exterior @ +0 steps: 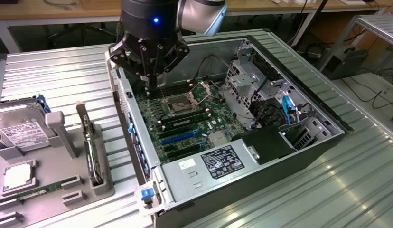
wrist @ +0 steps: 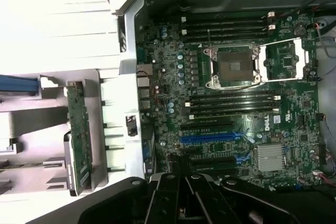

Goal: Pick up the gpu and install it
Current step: 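Reach for the gpu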

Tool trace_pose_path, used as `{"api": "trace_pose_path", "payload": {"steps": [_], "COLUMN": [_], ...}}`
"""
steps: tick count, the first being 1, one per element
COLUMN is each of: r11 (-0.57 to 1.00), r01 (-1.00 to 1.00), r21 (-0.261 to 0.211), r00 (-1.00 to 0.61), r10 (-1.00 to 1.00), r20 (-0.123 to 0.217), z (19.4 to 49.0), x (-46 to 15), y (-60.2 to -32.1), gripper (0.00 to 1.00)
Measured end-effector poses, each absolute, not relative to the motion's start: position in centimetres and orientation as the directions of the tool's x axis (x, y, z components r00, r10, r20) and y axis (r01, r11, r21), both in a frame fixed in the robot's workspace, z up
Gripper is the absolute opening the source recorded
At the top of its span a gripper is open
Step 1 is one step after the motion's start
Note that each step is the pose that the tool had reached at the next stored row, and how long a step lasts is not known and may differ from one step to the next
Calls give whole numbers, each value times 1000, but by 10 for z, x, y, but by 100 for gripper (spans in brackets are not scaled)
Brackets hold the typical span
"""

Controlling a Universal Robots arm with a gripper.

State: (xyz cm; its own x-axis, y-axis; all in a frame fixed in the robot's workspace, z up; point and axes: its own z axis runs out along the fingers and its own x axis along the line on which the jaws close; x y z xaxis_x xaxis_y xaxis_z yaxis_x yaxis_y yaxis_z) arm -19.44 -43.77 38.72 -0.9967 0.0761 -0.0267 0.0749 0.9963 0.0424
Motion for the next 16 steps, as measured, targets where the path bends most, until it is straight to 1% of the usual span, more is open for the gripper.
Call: {"api": "trace_pose_path", "payload": {"steps": [16], "r11": [996], "r01": [75], "r21": [42], "r00": [-997], "r10": [76], "r20": [-27], "z": [363], "x": [-274], "y": [-452], "gripper": [11]}}
